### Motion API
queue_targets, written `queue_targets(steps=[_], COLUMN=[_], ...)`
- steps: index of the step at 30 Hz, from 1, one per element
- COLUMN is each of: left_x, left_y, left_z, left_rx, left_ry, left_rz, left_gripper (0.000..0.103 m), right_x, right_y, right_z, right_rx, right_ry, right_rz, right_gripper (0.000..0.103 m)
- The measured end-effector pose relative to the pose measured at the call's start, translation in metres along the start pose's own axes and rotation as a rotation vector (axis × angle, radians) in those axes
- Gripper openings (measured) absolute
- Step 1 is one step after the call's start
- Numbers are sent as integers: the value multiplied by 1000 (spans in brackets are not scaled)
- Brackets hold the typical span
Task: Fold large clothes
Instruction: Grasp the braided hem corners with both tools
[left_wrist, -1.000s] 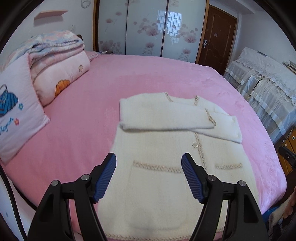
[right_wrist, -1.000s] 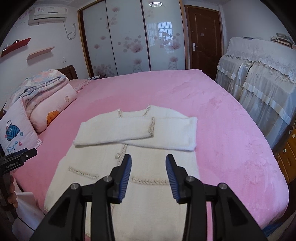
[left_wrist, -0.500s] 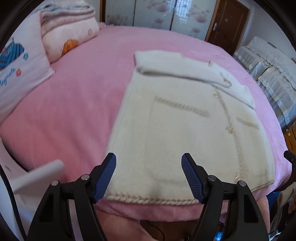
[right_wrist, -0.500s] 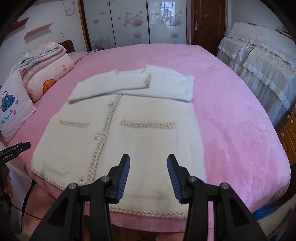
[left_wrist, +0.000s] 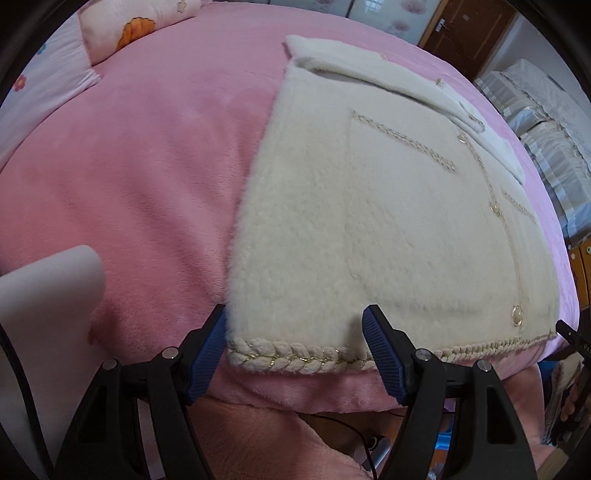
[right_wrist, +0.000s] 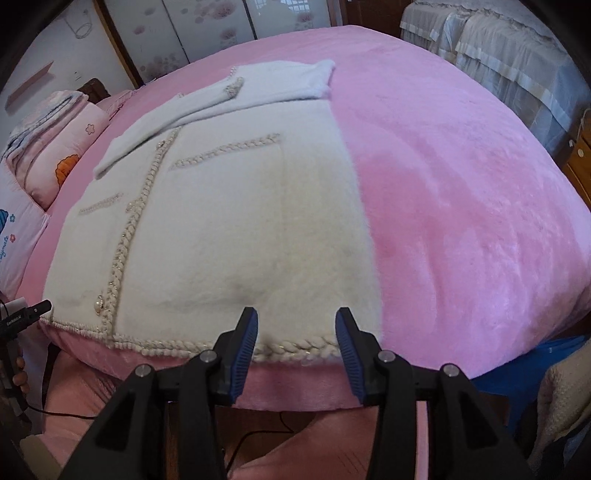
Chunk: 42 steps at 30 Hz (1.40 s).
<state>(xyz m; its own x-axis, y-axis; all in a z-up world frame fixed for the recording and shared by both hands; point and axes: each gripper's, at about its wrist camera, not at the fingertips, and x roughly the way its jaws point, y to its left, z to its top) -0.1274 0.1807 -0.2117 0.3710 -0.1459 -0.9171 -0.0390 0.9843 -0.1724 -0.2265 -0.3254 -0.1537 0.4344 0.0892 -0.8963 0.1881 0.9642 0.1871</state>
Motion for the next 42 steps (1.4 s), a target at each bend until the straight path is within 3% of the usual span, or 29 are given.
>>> queue_targets(steps=[4,10,15,21,22,24,26,29,31,38,42], left_x=[12,20,30,35,33,30,30,30,32,48,57], left_y=[5,11,6,3,3,0,-3,-2,-5,-18,-41], left_z=[3,5,9,10,9,7,7,8,9,14,15], left_rx=[-28,-44,-26,-18,-13,6,20,9,7,49,97], left_ry=[18,21,24,24,20,7,11,15,28,98,89], left_rz=[-38,-82,-118,-155,-163,-152,-141,-143,-133,-138,-20], left_gripper=[72,74,81,82,81,62,54,52,54,102,103], right_x=[6,-3,17,40,40,39,37,36,39,44,45], right_y=[-18,-25,-38,-49,-50,-50,-47,-42,-44,-39,-30], right_z=[-3,0,3,0,-1,0,0,1,1,0,0], right_rx=[50,49,75,113,113,99,65,17,20,10,-30], right_ry=[8,-42,26,58,61,73,88,101,111,103,99], right_rz=[66,57,81,158,168,190,210,205,207,181,126], right_gripper=[44,44,44,44,44,38,31,31,32,35,34])
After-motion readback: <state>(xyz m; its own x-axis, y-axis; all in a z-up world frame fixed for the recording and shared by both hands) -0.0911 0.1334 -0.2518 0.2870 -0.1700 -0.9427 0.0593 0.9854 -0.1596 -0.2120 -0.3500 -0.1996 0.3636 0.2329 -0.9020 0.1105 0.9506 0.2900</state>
